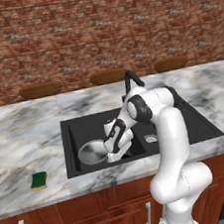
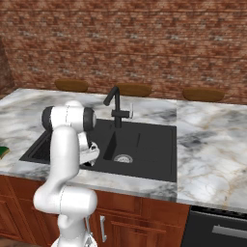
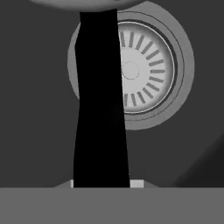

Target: Pick the pan and sponge and place them into the sink. Then turn on the water.

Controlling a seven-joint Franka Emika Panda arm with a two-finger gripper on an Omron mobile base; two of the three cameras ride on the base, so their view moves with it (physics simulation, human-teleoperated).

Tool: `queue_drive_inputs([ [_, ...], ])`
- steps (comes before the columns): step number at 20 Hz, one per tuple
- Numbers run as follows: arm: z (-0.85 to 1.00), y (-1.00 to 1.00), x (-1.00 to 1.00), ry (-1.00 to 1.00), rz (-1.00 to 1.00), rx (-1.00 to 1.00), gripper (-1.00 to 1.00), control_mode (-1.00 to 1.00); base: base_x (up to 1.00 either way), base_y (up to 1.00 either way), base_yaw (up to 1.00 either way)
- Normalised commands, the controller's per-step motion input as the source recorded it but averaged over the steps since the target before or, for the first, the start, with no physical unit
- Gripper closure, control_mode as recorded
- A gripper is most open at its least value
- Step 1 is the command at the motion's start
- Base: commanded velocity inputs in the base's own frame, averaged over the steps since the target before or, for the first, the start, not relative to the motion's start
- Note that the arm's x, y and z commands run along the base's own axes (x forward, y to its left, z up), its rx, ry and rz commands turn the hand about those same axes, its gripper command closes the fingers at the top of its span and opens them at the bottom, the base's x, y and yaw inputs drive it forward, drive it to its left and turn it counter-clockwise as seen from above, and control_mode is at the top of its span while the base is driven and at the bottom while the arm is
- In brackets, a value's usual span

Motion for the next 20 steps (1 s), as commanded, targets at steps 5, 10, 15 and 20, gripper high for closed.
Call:
queue_drive_inputs([
  [5, -0.32, 0.09, 0.46, 0.00, 0.00, 0.00, 1.00, -1.00, 0.00, 0.00, 0.00],
  [10, -0.19, 0.01, 0.49, 0.00, 0.00, 0.00, 1.00, -1.00, 0.00, 0.00, 0.00],
  [15, -0.10, 0.00, 0.48, 0.00, 0.00, 0.00, 1.00, -1.00, 0.00, 0.00, 0.00],
  [20, -0.03, 0.00, 0.46, 0.00, 0.00, 0.00, -1.00, -1.00, 0.00, 0.00, 0.00],
])
